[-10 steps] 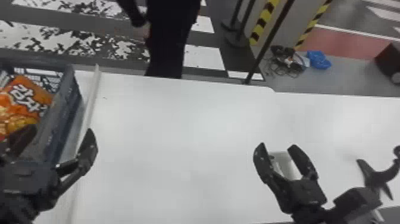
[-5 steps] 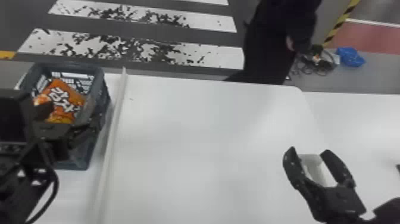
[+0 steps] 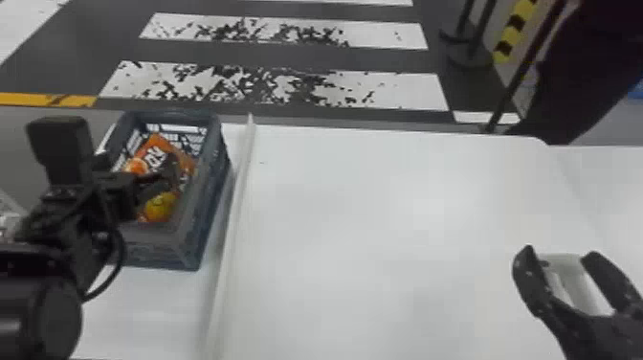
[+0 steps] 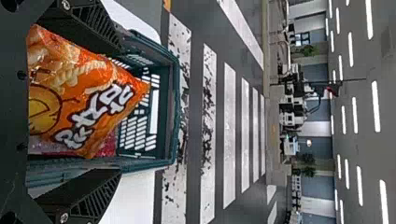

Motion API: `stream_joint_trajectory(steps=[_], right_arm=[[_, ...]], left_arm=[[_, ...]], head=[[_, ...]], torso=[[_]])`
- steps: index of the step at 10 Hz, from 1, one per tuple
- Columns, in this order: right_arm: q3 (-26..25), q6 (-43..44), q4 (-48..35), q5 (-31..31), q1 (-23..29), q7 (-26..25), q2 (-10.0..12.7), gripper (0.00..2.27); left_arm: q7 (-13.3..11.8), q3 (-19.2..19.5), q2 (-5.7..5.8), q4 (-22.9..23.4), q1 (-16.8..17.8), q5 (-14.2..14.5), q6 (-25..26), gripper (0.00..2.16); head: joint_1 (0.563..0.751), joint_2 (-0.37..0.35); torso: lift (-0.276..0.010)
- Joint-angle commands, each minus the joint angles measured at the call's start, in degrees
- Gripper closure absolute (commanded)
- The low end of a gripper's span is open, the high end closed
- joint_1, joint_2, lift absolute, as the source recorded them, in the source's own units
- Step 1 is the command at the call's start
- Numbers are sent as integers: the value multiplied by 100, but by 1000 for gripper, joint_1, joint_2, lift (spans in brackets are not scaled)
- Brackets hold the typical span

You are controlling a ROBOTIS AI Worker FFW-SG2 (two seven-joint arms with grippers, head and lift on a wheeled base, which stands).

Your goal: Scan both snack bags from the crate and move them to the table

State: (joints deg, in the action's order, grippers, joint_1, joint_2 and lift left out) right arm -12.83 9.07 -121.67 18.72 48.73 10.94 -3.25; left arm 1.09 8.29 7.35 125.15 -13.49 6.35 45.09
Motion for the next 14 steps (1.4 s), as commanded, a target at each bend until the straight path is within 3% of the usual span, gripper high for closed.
stream_joint_trajectory(steps=[1, 4, 7, 8, 9, 10, 14], right_arm=[[-9, 11, 20, 0, 5, 4, 0, 113], [-18, 29, 29, 0, 58, 40, 0, 113], [-35, 29, 20, 0, 67, 40, -9, 113], [-35, 29, -15, 0, 84, 40, -9, 113], [-35, 11, -32, 0, 93, 40, -9, 113], [-27, 11, -59, 9, 102, 40, -9, 113], [-9, -6, -76, 70, 137, 40, -9, 113]], left_arm=[[6, 32, 4, -307, 154, -64, 5, 83], [6, 50, 30, -764, 435, -284, 198, 83], [-214, 155, 65, -808, 585, -319, 1112, 124], [-302, 173, 65, -852, 628, -319, 1270, 309], [-548, 217, 74, -922, 672, -319, 1411, 1042], [-610, 279, 74, -922, 664, -240, 1429, 2142], [-627, 542, 83, -817, 453, 24, 1376, 2135]], head=[[695, 5], [695, 28], [695, 46], [695, 48], [695, 49], [695, 45], [695, 53]], torso=[[-87], [-87], [-87], [-87], [-87], [-87], [-87]])
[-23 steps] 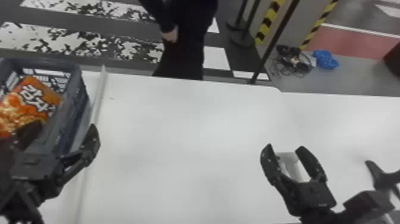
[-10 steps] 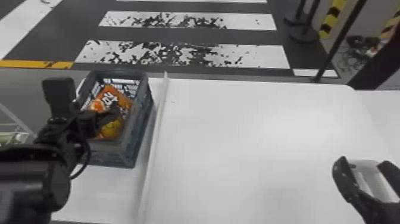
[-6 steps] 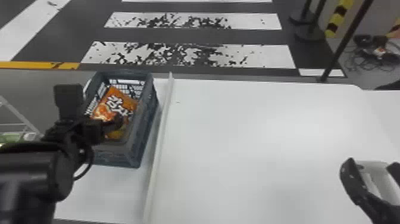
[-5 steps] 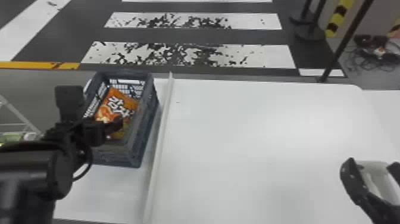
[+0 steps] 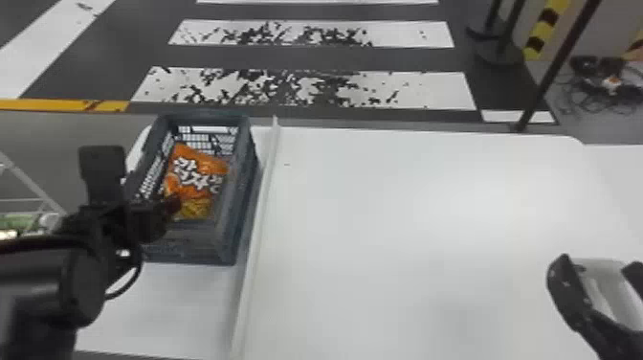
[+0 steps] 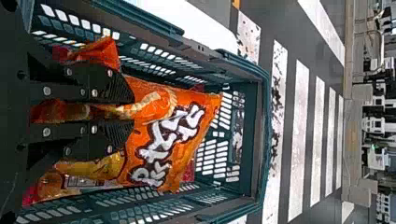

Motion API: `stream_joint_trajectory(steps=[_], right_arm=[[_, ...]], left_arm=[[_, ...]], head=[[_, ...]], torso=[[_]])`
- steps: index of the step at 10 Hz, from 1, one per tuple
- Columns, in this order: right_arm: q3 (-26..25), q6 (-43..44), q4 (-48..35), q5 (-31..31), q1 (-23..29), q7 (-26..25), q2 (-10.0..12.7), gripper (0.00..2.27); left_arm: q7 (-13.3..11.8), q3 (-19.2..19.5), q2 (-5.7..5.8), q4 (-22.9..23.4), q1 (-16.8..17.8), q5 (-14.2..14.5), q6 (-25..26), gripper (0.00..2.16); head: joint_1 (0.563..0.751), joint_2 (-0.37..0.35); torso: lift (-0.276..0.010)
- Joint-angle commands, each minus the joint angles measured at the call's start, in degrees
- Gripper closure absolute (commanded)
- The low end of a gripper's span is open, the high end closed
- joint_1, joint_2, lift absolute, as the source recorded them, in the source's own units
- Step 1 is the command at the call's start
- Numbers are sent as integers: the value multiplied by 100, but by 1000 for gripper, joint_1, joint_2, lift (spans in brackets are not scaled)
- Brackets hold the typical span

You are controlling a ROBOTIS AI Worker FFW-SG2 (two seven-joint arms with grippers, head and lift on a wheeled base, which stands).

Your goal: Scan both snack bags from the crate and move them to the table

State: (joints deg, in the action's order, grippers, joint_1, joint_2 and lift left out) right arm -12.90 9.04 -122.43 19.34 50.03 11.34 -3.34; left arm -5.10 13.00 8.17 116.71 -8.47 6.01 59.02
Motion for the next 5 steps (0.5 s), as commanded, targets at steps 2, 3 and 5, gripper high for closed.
stream_joint_trajectory(steps=[2, 3, 5], right_arm=[[6, -3, -9, 52, 15, 0, 0, 113], [24, -3, -35, 61, 24, 0, 0, 113], [42, 14, -53, 105, 50, 18, 0, 113]], left_arm=[[-9, 211, 0, 378, -251, 119, -88, 2135], [0, 282, 0, 581, -366, 128, -88, 2135], [0, 405, 9, 1002, -559, 102, -88, 2135]], head=[[695, 66], [695, 74], [695, 91]], torso=[[-87], [-87], [-87]])
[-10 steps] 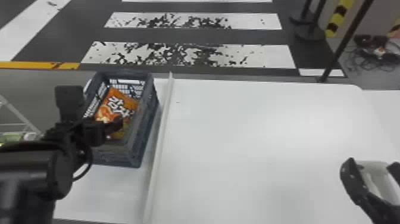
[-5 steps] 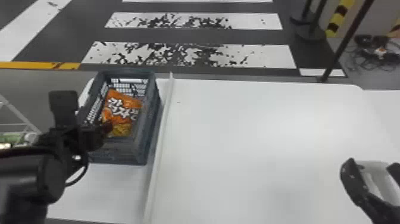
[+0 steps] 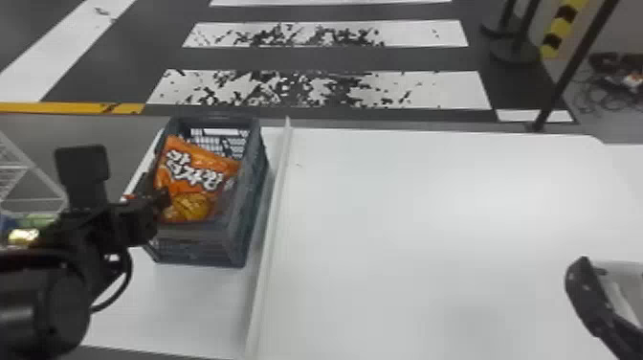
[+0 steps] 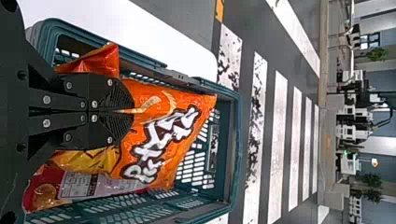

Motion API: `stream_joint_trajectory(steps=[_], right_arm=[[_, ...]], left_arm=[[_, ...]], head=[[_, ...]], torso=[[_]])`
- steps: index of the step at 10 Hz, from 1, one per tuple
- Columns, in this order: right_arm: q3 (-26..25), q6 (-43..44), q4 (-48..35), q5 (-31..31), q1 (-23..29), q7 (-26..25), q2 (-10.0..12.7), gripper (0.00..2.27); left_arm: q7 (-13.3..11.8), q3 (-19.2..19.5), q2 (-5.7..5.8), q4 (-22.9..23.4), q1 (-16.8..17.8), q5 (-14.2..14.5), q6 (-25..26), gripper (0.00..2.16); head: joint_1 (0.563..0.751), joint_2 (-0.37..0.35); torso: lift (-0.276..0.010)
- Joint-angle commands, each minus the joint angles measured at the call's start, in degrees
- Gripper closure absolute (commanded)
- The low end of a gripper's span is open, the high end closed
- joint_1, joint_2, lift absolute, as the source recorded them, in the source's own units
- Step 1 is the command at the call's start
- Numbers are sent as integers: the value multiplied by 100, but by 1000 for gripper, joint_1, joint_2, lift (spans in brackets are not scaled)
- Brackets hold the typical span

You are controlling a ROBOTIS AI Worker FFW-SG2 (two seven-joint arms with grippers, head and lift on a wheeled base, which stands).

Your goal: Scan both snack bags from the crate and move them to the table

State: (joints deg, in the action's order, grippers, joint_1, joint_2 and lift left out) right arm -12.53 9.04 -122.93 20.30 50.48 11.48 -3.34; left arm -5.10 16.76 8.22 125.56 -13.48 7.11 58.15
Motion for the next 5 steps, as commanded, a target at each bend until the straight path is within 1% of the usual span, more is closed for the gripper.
stream_joint_trajectory(steps=[1, 3, 5], right_arm=[[-4, 14, -3, 44, 15, 12, 0, 113], [-13, -4, 6, 124, 15, 73, 0, 113], [-31, 14, 24, 159, 15, 73, 0, 113]], left_arm=[[0, 90, 13, 259, -147, -17, 0, 2135], [0, 134, 4, 496, -252, -8, -18, 2135], [0, 125, 4, 619, -287, -8, -18, 2135]], head=[[695, 100], [695, 110], [695, 111]], torso=[[-87], [-87], [-87]])
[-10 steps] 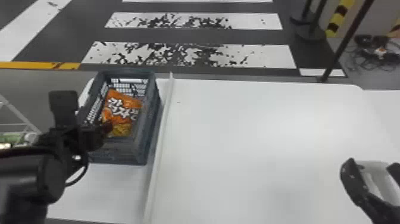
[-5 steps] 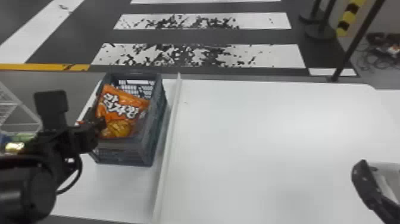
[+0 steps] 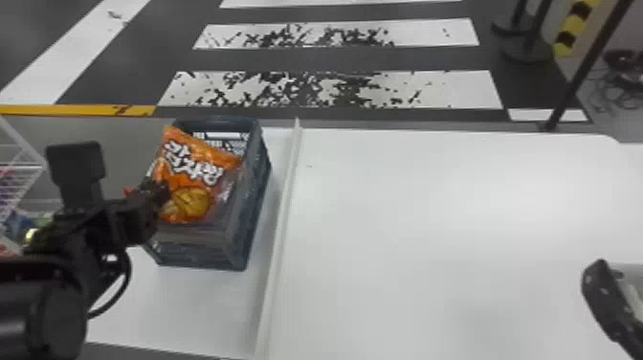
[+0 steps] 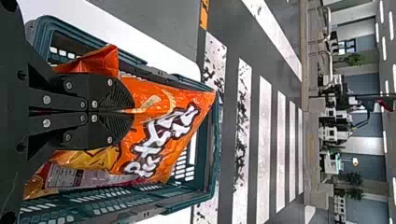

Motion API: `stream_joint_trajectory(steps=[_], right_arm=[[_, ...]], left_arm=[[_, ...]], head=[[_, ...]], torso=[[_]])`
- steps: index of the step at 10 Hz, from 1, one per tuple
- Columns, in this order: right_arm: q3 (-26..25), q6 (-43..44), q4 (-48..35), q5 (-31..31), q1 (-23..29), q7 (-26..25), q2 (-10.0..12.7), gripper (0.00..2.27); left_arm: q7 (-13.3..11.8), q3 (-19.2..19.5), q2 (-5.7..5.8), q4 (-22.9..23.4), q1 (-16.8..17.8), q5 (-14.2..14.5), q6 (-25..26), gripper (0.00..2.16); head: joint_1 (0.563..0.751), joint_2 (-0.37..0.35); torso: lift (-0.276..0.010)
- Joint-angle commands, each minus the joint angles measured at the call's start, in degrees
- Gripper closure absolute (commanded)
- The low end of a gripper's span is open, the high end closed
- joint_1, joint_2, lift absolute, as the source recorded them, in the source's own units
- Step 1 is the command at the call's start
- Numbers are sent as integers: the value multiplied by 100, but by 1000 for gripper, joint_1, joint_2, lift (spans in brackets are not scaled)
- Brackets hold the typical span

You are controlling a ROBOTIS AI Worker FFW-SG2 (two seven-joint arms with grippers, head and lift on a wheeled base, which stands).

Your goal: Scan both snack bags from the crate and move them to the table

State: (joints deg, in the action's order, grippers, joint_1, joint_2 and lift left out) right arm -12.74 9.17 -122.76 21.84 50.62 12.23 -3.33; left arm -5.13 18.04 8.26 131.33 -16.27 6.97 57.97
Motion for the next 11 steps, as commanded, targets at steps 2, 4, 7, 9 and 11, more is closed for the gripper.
stream_joint_trajectory(steps=[2, 4, 7, 9, 11], right_arm=[[-18, -17, 7, 5, -17, -1, 8, 113], [-27, -17, 68, 5, -70, -1, 8, 113], [-71, -52, 200, 5, -158, -1, -1, 113], [-123, -157, 200, 5, -193, -1, -10, 113], [-141, -245, 191, -4, -246, -1, -18, 113]], left_arm=[[3, -37, 0, 209, -26, 15, -18, 2135], [29, -81, 0, 262, -17, -20, -281, 2135], [109, -318, -18, -90, -43, -205, -1037, 2135], [232, -389, -26, -292, -131, -249, -1652, 2135], [302, -389, -26, 280, -325, -258, -1723, 2135]], head=[[695, 103], [695, 94], [695, 77], [695, 66], [695, 61]], torso=[[-87], [-87], [-87], [-87], [-87]])
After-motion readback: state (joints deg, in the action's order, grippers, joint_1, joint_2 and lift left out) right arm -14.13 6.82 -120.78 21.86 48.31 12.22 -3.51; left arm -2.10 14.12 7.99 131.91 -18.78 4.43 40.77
